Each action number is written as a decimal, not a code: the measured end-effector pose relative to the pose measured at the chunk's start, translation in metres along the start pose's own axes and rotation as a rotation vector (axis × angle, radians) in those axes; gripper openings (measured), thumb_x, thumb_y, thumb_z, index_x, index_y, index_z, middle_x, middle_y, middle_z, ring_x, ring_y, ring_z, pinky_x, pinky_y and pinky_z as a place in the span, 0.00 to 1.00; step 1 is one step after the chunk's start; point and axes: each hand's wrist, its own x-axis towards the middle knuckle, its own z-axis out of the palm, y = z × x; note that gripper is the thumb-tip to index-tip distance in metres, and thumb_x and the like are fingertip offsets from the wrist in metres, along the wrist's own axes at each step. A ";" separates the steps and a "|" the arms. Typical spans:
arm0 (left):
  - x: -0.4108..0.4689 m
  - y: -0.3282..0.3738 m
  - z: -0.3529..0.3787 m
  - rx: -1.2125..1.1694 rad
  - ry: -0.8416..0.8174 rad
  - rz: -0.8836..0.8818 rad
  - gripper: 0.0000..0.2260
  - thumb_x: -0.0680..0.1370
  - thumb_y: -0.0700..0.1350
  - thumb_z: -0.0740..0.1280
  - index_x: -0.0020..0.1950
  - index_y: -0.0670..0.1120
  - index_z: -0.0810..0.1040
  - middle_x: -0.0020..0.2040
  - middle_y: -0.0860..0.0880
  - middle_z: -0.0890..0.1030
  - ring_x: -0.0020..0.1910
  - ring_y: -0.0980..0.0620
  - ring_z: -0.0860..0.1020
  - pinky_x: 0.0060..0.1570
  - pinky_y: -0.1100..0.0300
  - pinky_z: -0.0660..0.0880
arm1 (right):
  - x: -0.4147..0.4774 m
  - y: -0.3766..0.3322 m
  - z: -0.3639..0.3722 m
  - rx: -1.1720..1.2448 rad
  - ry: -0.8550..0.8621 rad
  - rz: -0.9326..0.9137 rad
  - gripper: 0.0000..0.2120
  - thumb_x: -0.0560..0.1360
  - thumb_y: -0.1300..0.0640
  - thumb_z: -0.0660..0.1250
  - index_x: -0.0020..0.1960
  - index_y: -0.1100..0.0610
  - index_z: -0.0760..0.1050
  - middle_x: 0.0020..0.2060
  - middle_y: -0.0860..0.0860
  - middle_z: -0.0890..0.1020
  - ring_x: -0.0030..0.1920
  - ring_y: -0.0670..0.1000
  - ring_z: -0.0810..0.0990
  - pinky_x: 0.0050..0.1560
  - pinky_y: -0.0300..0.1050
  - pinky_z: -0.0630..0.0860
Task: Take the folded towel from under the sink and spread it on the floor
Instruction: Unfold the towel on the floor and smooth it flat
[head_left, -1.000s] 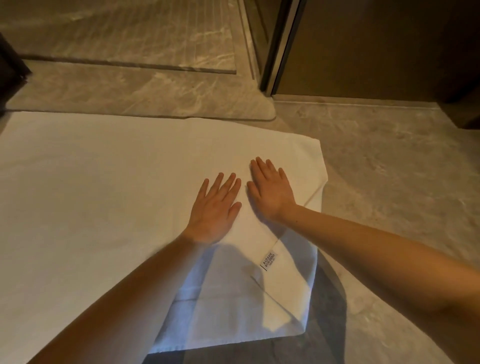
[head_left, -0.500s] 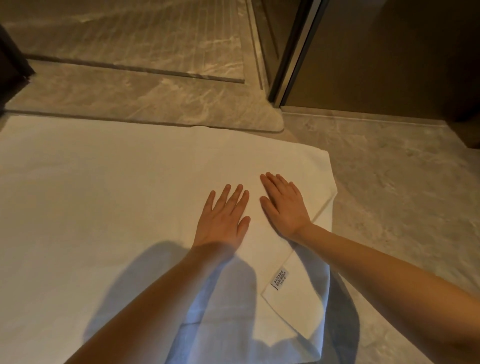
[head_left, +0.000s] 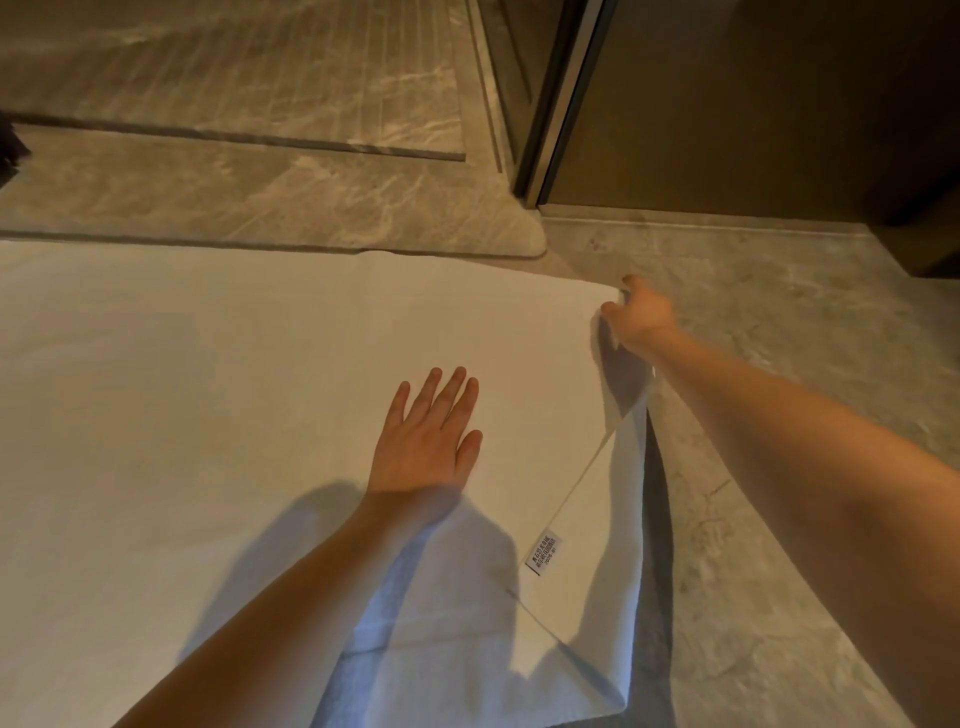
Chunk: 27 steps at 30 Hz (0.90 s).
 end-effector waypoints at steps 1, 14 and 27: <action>0.000 0.000 0.000 0.006 0.000 0.000 0.28 0.80 0.56 0.41 0.81 0.51 0.52 0.81 0.53 0.53 0.79 0.50 0.49 0.77 0.49 0.42 | 0.002 -0.002 -0.001 0.052 0.000 -0.005 0.24 0.81 0.54 0.60 0.75 0.57 0.63 0.67 0.59 0.74 0.64 0.62 0.75 0.58 0.52 0.75; -0.001 0.001 -0.003 -0.006 0.013 0.005 0.28 0.80 0.56 0.43 0.80 0.50 0.55 0.80 0.52 0.56 0.79 0.49 0.52 0.77 0.48 0.46 | -0.004 -0.005 -0.009 0.431 -0.069 -0.056 0.27 0.78 0.70 0.63 0.74 0.54 0.67 0.73 0.52 0.69 0.73 0.57 0.65 0.64 0.47 0.71; 0.000 0.000 -0.001 0.003 0.015 0.004 0.28 0.81 0.56 0.45 0.80 0.50 0.56 0.80 0.51 0.57 0.79 0.48 0.53 0.76 0.47 0.47 | -0.042 0.002 0.003 -0.363 -0.089 -0.945 0.27 0.76 0.70 0.61 0.73 0.53 0.69 0.73 0.50 0.68 0.68 0.57 0.69 0.68 0.54 0.67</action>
